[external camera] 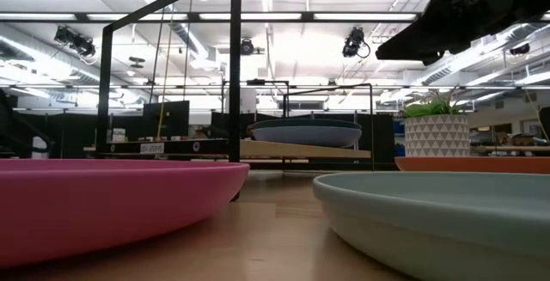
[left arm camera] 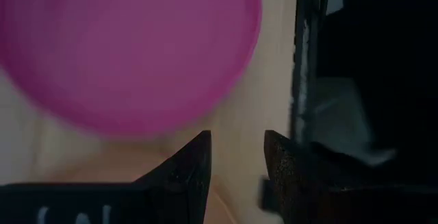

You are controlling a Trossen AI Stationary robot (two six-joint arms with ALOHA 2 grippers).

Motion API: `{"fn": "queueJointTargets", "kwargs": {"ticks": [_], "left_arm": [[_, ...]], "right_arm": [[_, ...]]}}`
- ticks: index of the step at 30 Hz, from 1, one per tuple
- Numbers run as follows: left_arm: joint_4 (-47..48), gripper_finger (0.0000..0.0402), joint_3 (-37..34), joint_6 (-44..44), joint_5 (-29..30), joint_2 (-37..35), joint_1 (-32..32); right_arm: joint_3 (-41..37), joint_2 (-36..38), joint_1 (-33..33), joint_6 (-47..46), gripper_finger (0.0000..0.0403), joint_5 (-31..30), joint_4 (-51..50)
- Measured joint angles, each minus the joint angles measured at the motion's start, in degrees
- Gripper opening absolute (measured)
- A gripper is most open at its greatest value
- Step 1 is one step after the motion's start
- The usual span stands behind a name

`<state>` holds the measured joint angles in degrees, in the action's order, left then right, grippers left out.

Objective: Place and stack plates onto a shelf
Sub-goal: Stack the pink plate on top of the dark green plate on the shelf

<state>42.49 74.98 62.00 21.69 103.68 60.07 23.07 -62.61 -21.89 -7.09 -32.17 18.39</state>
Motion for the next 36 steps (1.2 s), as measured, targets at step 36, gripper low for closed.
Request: {"fn": "queueJointTargets", "kwargs": {"ticks": [36], "left_arm": [[-5.2, 0.0027, -0.1, -41.2, -3.6, 9.7, -6.4]], "right_arm": [[0.0, 0.0, 1.0, -0.9, 0.0089, 1.0, 0.0]]}}
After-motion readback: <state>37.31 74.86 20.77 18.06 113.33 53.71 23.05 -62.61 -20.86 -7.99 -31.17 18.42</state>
